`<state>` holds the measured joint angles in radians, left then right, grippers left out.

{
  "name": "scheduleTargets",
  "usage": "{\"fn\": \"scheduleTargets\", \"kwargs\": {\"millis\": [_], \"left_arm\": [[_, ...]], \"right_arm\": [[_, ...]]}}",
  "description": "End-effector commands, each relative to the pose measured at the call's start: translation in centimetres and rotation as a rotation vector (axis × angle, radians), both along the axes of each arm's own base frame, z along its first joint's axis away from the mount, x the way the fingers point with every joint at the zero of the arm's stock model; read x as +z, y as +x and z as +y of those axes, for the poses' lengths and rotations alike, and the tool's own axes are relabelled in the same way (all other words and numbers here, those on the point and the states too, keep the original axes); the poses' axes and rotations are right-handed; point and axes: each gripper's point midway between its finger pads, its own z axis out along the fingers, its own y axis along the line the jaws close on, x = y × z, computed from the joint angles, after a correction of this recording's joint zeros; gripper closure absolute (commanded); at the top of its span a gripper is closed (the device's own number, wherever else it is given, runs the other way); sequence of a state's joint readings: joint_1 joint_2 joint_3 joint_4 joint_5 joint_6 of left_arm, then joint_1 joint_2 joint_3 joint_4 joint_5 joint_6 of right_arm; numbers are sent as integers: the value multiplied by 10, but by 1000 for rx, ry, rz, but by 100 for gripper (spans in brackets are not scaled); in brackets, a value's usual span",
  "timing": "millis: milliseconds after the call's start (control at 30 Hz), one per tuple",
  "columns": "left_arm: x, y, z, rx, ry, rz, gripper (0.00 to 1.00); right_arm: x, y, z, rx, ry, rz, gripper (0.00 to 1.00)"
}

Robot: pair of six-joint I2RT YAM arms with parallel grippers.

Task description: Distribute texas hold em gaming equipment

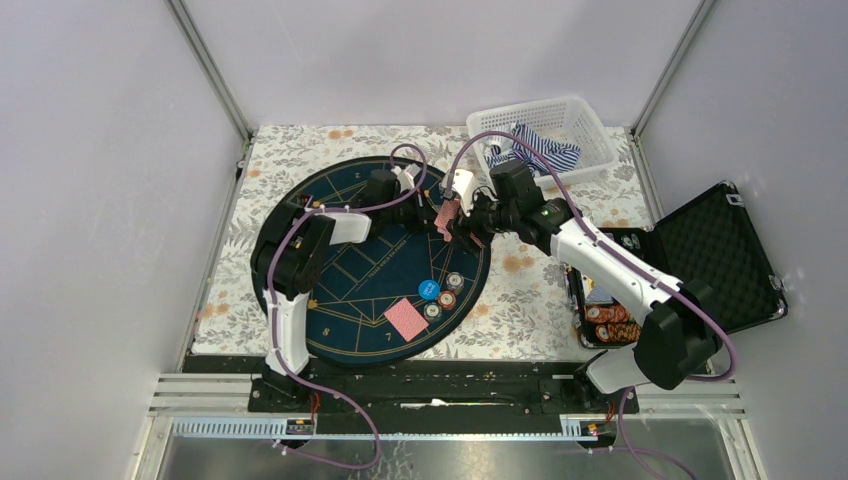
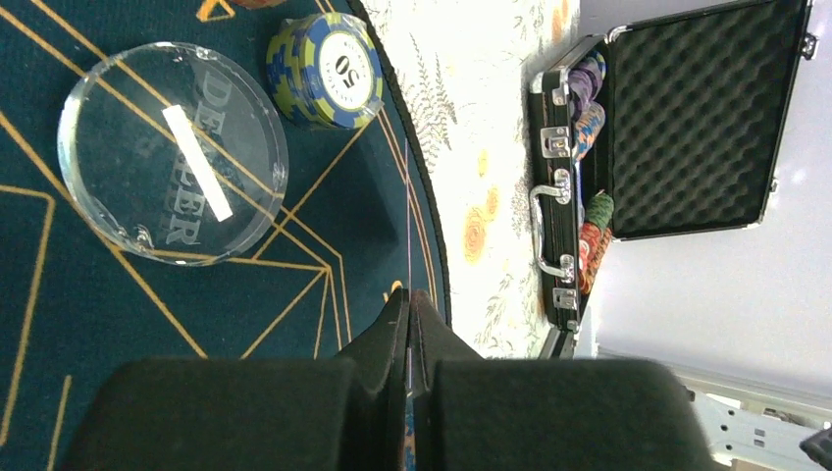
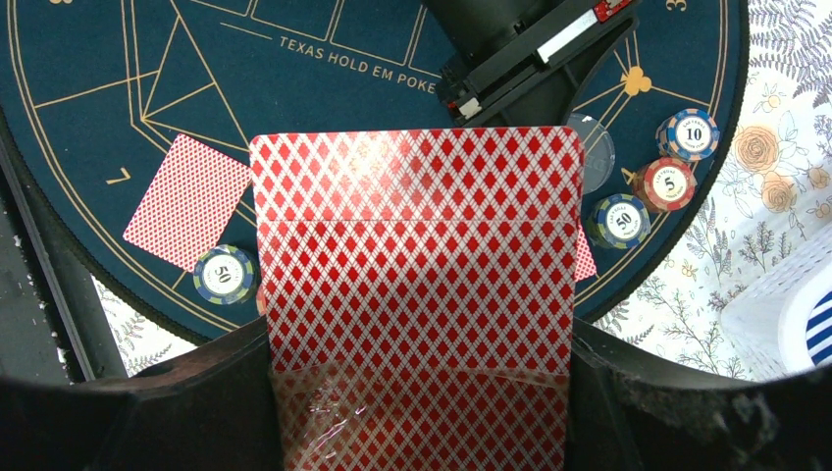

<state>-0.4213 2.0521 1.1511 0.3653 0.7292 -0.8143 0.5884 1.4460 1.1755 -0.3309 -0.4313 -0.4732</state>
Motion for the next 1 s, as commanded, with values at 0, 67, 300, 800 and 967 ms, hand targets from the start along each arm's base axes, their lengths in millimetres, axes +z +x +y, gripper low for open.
{"fn": "scheduleTargets", "kwargs": {"millis": [0,67,300,800,967], "left_arm": [[2,17,-8,33,37,-70,98],[-5,18,-6,49,70,-65,95],[-10,23,2,80,154,-79,74],[52,-1,54,90,215,-163,46],[92,-22,98,44,127,-197,47]], "right_arm": [[35,7,5,2,65,-74,100],[34,7,5,1,64,-72,100],[31,8,6,5,59,-70,100],[31,8,5,18,46,-77,100],[22,0,3,51,25,-49,100]]}}
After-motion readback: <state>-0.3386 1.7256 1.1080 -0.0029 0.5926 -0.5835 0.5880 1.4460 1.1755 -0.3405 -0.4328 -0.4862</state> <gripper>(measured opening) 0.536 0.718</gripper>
